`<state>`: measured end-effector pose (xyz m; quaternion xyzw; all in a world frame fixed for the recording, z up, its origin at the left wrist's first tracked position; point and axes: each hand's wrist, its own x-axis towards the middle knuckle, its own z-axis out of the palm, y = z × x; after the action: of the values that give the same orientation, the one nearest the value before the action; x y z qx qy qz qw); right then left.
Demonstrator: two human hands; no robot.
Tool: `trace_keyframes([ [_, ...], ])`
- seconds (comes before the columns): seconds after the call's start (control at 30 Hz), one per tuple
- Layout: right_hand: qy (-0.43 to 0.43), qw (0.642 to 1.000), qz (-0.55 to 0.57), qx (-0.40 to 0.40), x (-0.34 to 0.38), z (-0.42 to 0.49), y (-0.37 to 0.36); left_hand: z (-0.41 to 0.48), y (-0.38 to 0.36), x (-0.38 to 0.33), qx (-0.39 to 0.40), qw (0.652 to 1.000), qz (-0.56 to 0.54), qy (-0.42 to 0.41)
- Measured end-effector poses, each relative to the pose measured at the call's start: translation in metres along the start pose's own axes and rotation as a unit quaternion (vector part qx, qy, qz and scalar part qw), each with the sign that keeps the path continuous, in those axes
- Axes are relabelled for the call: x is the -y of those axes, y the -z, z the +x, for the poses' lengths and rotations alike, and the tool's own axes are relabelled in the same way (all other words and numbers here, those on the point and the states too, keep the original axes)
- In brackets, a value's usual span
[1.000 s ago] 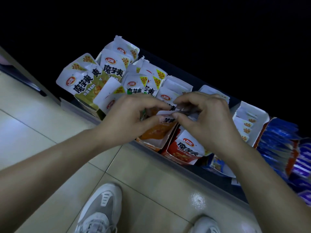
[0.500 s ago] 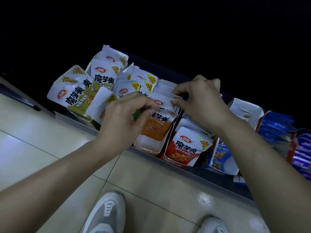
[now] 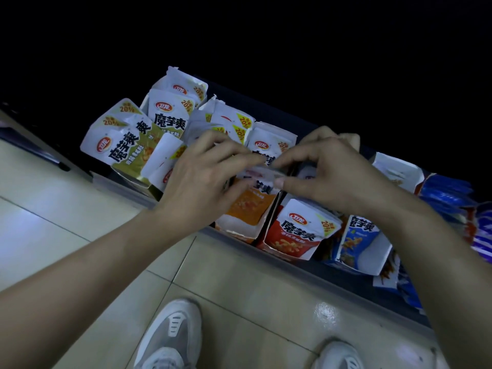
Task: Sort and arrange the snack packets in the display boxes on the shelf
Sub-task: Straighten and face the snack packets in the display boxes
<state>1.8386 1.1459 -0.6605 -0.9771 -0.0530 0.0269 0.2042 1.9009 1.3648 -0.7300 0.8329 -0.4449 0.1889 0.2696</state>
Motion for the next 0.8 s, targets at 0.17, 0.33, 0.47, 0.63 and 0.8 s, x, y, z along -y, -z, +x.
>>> trace_keyframes([
  [0.17,0.015,0.999,0.004,0.035,0.002,-0.005,0.001,-0.013,0.009,-0.006,-0.032,0.997,-0.07,-0.032],
  [0.33,0.002,1.0,-0.003,0.014,0.005,-0.006,-0.004,-0.011,0.013,-0.002,-0.014,0.996,-0.089,-0.016],
  [0.47,0.0,0.993,0.1,-0.06,0.001,-0.001,-0.006,0.005,0.008,-0.003,-0.009,0.996,-0.086,0.006],
  [0.63,-0.012,0.989,-0.051,-0.137,-0.012,0.026,0.003,0.01,0.001,-0.004,-0.013,0.995,-0.093,0.019],
  [0.8,-0.038,0.986,-0.159,-0.026,-0.012,0.043,-0.003,0.001,0.001,-0.003,-0.015,0.995,-0.097,0.032],
])
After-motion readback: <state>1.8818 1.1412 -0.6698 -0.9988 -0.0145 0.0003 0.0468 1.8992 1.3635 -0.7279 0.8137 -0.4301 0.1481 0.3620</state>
